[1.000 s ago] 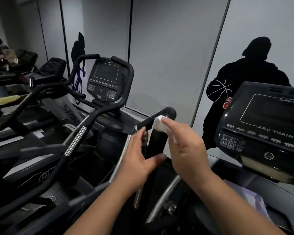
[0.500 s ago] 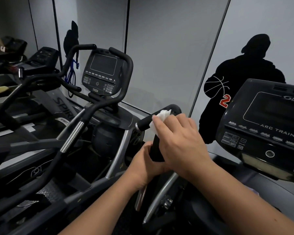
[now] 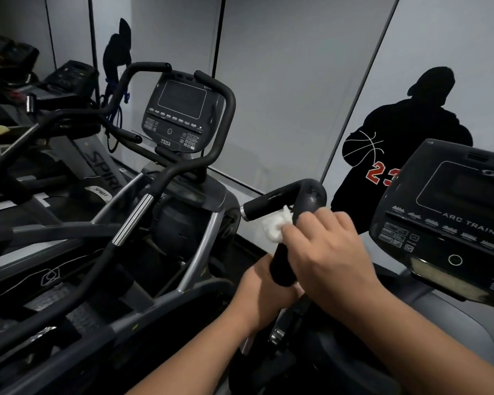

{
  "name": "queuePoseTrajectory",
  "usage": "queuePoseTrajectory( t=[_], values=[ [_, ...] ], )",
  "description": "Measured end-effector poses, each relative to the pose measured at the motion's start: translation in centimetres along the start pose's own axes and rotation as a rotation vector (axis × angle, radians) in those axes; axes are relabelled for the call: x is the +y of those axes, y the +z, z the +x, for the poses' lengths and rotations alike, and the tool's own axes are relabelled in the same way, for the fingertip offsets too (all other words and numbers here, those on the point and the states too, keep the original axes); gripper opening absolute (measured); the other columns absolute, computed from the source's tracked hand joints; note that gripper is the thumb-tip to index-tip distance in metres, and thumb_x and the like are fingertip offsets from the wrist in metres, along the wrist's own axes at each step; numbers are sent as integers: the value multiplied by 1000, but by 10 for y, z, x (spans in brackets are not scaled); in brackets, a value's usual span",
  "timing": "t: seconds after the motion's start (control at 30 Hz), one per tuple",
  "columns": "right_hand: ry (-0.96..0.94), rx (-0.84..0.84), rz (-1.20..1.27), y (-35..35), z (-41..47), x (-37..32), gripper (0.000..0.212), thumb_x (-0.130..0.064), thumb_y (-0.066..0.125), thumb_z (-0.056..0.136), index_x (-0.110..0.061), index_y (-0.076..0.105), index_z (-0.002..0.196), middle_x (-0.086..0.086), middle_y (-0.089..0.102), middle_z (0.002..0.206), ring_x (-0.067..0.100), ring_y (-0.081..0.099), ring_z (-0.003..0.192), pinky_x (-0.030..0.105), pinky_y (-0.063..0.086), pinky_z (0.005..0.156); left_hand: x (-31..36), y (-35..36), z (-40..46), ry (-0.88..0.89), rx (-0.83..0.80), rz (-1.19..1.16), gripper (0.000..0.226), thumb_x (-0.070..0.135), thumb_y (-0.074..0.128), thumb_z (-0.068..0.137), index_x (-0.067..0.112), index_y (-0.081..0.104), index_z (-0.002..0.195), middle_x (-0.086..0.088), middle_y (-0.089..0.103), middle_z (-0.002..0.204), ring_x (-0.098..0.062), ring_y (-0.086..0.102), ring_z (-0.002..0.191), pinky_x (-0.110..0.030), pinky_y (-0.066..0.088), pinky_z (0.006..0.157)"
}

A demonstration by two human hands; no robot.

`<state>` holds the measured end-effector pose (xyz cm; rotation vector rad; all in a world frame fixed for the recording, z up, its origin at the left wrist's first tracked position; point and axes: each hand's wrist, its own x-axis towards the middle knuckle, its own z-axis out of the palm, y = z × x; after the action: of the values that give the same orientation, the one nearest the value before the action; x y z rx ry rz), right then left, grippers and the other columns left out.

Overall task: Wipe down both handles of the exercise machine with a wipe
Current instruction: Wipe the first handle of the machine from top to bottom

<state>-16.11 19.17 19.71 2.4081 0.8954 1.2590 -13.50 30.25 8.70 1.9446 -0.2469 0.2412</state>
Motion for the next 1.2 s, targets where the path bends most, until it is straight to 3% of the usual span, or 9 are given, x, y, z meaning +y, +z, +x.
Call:
queuePoseTrajectory(
  t=[0.13, 0.27, 0.47, 0.57, 0.7, 0.9, 1.0, 1.1, 1.2],
  values=[
    [-256, -101, -9, -3, -20, -27, 6, -10, 49, 80, -13, 53, 77, 6, 47, 73, 25, 42, 65, 39, 24, 62, -12, 2, -8, 241, -80, 111, 50, 19, 62, 82, 0, 62, 128, -3, 61, 126, -11, 46, 116, 0, 33, 93],
    [-3, -53, -41, -10, -3, -11, 11, -5, 61, 73, -13, 54, 76, 6, 46, 71, 26, 43, 65, 39, 26, 63, -8, -3, -9, 116, 28, 12, 24, 30, 72, 69, 22, 65, 91, -1, 75, 82, -7, 65, 68, -28, 52, 61],
    [-184, -81, -46, -6, -19, -21, 9, -4, 55, 76, -11, 57, 82, 7, 47, 72, 26, 43, 64, 39, 31, 59, -1, -2, -8, 281, 21, 222, 15, 16, 49, 81, 13, 64, 80, -2, 69, 68, -20, 68, 59, -29, 53, 46],
    [14, -17, -66, -9, -8, -12, 12, -3, 62, 74, -12, 57, 80, 7, 46, 71, 27, 43, 64, 39, 26, 62, 9, -5, -11, 120, -7, -45, 12, 21, 66, 73, 17, 62, 83, 1, 69, 73, -3, 56, 60, -26, 47, 58],
    [-241, -70, -55, -3, -26, -29, 12, -6, 52, 76, -11, 59, 84, 7, 49, 71, 25, 43, 63, 38, 25, 61, -7, -4, -17, 189, -108, -25, 52, 44, 60, 70, 19, 64, 116, 29, 65, 100, 16, 51, 94, -7, 43, 84],
    [-44, -6, -52, -1, -19, -13, 17, 0, 57, 73, -10, 59, 86, 8, 45, 69, 26, 41, 60, 37, 20, 62, -1, 0, -6, 102, -79, -38, 29, 41, 58, 74, 20, 69, 91, -9, 75, 87, -12, 65, 76, -32, 54, 69],
    [-190, -40, -14, 4, -38, -17, 22, -1, 52, 74, -9, 61, 93, 8, 47, 70, 25, 41, 59, 37, 28, 57, -13, 5, -5, 48, -178, 54, 64, 55, 45, 71, 12, 73, 111, -8, 75, 110, -7, 63, 96, 2, 40, 73],
    [-18, 39, 11, 4, -30, -1, 16, 1, 52, 80, -9, 59, 90, 9, 44, 69, 26, 39, 59, 37, 25, 59, -2, 3, -2, -56, -83, 21, 10, 33, 67, 78, 24, 64, 74, 6, 67, 65, 5, 58, 58, -5, 36, 50],
    [22, 19, 92, 13, -44, -13, 18, 2, 60, 78, -9, 54, 91, 9, 43, 71, 26, 37, 61, 38, 26, 58, -2, 4, -1, -32, -135, 23, 19, 37, 65, 81, 27, 56, 67, 15, 56, 54, 4, 52, 55, -6, 33, 48]
  ],
)
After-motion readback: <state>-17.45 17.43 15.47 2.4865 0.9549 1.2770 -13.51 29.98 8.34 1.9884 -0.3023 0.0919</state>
